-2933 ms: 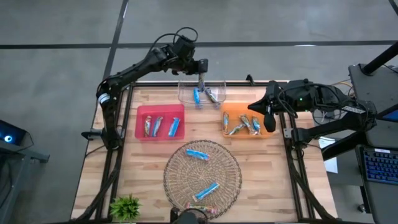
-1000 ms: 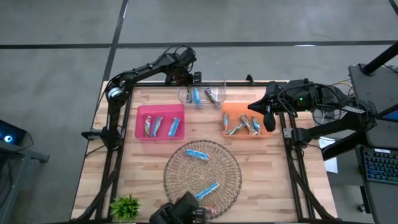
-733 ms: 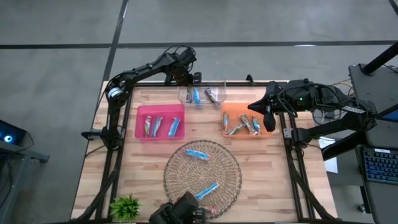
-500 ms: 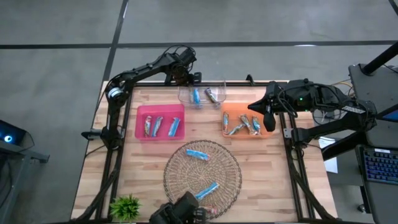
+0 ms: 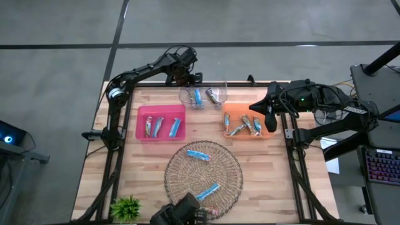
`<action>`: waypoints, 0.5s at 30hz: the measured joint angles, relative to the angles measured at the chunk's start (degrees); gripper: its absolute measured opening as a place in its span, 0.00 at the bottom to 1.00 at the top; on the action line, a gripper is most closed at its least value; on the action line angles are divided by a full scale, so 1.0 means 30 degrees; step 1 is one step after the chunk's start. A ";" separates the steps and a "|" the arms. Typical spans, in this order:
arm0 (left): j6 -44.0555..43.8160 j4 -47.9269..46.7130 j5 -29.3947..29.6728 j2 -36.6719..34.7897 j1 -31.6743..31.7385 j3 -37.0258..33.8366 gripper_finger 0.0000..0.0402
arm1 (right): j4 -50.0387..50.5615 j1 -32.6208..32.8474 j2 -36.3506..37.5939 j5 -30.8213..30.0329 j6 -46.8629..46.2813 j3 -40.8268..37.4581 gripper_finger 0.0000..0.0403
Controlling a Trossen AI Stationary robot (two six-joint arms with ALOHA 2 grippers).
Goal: Pick and place Granola Bars by type
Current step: Put the yellow granola bar into the yellow bin
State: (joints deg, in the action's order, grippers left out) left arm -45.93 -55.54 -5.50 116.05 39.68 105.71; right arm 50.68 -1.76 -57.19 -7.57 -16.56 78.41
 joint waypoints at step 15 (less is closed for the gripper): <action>0.0502 -0.0164 0.0000 -0.0007 -0.0014 0.0000 0.02 | 0.0005 0.0000 0.0000 -0.0007 0.0007 0.0000 0.02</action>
State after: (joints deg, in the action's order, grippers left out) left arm -44.43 -56.03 -5.50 116.03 39.64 105.71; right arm 50.69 -1.76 -57.19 -7.60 -16.53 78.41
